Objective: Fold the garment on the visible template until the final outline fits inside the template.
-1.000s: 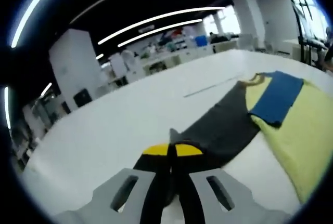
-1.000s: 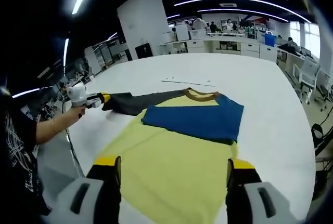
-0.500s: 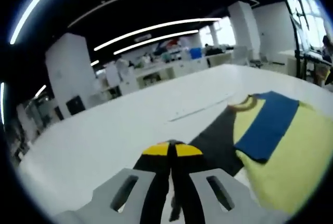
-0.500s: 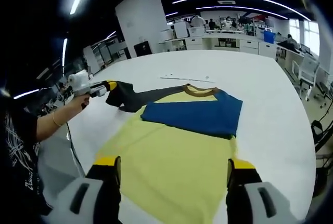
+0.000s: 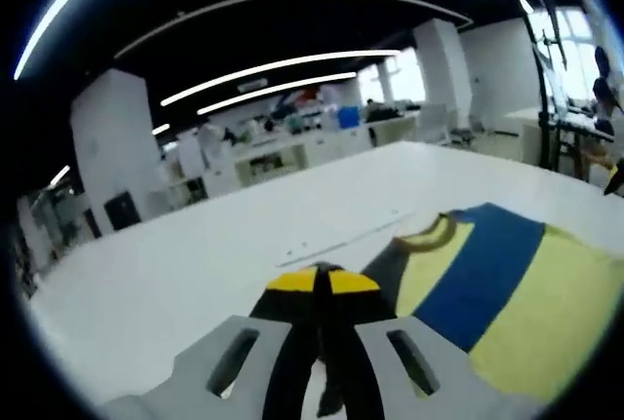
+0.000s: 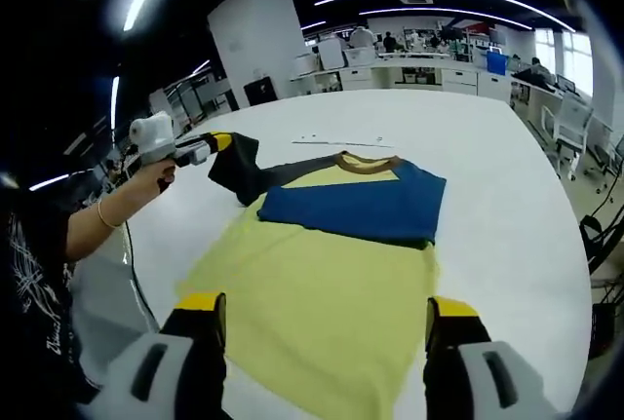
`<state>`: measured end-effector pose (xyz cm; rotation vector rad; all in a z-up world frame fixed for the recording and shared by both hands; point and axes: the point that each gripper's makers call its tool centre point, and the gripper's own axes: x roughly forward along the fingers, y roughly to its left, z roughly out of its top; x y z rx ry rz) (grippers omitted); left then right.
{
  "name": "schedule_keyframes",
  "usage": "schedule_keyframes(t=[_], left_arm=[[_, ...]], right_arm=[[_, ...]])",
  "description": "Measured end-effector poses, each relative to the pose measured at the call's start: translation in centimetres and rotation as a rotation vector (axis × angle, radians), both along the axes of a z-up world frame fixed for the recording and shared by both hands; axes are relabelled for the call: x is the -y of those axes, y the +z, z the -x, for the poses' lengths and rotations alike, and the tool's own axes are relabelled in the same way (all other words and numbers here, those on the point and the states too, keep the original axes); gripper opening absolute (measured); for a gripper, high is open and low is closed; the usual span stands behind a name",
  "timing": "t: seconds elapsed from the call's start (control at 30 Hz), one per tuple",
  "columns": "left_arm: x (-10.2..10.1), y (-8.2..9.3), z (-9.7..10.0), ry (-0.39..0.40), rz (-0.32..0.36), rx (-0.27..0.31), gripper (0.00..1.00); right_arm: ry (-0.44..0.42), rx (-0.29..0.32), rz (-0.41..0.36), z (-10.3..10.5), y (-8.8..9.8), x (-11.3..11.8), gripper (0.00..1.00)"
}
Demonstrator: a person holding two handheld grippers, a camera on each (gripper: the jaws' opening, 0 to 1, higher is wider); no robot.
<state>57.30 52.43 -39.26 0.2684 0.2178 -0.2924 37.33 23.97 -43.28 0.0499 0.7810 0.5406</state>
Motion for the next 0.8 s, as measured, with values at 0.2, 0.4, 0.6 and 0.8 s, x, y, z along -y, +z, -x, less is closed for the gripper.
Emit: schedule_keyframes(t=[0.2,0.4,0.6,0.8], left_arm=[[3.9,0.2,-0.7,-0.064,-0.006,0.009,0.00],[7.3,-0.6,-1.2,-0.113,-0.027,0.000,0.00],[10.9,-2.1,-0.7,-0.188,-0.062,-0.020,0.00],[14.4,-3.8,0.5,-0.294,-0.112,-0.033,0.00]], right_arm=[[-0.015,-0.002,-0.006,0.3,-0.3,0.5,0.84],[-0.046,-0.017,-0.020,0.5,-0.8,1.2,0.82],[-0.050,-0.032,-0.018,0.8,-1.4,1.5,0.82],[-0.056,-0.063,-0.014,1.4,-2.3,1.7,0.81]])
